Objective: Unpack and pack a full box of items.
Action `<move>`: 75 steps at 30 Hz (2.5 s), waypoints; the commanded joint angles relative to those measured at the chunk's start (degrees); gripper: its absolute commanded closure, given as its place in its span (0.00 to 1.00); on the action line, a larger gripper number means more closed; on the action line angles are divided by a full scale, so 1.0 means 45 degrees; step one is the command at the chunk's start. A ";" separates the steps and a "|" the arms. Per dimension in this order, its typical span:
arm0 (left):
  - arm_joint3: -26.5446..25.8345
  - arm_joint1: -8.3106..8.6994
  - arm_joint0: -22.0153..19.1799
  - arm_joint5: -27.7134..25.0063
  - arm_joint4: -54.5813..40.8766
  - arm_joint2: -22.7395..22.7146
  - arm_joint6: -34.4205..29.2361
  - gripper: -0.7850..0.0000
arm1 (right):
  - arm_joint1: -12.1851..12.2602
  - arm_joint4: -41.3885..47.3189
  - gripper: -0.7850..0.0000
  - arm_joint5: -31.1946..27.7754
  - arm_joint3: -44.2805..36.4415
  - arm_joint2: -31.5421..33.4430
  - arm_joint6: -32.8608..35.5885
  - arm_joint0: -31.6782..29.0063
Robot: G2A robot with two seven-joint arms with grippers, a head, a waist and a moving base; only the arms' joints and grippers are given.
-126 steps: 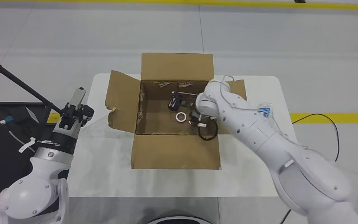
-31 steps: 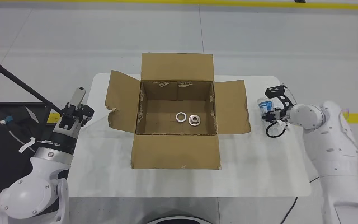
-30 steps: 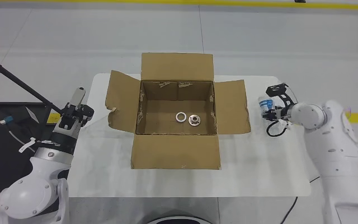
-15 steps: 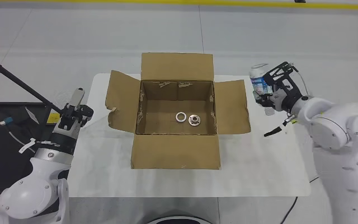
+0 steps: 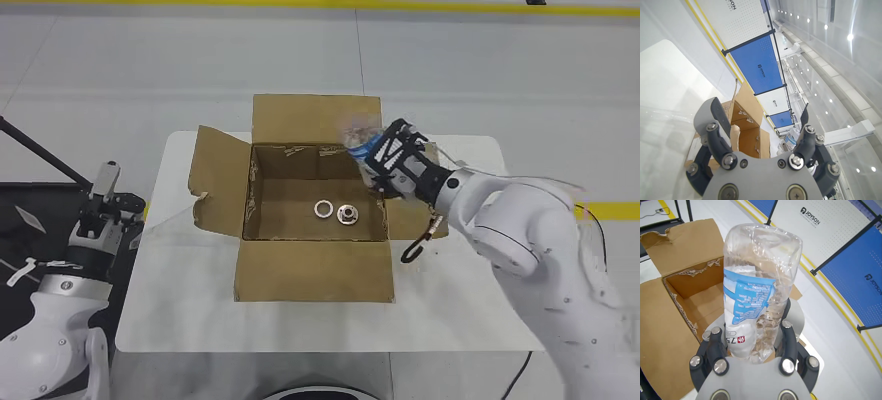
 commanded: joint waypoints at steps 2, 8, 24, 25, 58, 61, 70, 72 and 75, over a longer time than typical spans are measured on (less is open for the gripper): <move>-0.0035 0.0004 0.0225 -0.0134 -0.0198 -0.0122 0.0134 0.00 | -0.0444 0.0518 1.00 -0.0237 0.1311 -0.1603 -0.0217 0.1257; -0.0032 0.0006 0.0558 -0.0308 -0.0711 -0.0452 0.0463 0.00 | -0.1495 0.2104 1.00 -0.0717 0.4069 -0.4160 -0.0398 0.3131; 0.0056 0.0121 0.0707 -0.0412 -0.1135 -0.0773 0.0487 0.00 | -0.4008 0.2852 1.00 -0.1391 1.0250 -0.7618 -0.0373 0.5065; 0.0059 0.0130 0.0693 -0.0396 -0.1132 -0.0769 0.0485 0.00 | -0.4133 0.2934 1.00 -0.1432 1.0525 -0.7694 -0.0337 0.5122; 0.0861 0.0498 0.0260 -0.0349 -0.0090 -0.0401 -0.0163 0.00 | -0.5290 0.2613 0.00 -0.2883 1.2339 -0.7316 0.0264 0.5490; 0.1037 0.0565 0.0136 -0.0585 0.0182 -0.0210 -0.0562 0.00 | -0.4858 0.2571 0.00 -0.2894 1.1387 -0.6587 0.0216 0.5217; 0.1262 0.0765 -0.0083 -0.1252 0.1356 0.0682 -0.1800 0.00 | -0.2776 0.2476 0.00 -0.3112 0.5578 -0.2364 0.1212 0.2327; 0.1533 0.0808 -0.0292 -0.1252 0.1588 0.0888 -0.1933 0.00 | -0.2378 0.2451 0.00 -0.3209 0.4129 -0.1283 0.1540 0.1367; 0.1869 0.0865 -0.0592 -0.1278 0.1914 0.1261 -0.2127 0.00 | -0.1930 0.2386 0.00 -0.3357 0.2300 0.0115 0.1878 0.0070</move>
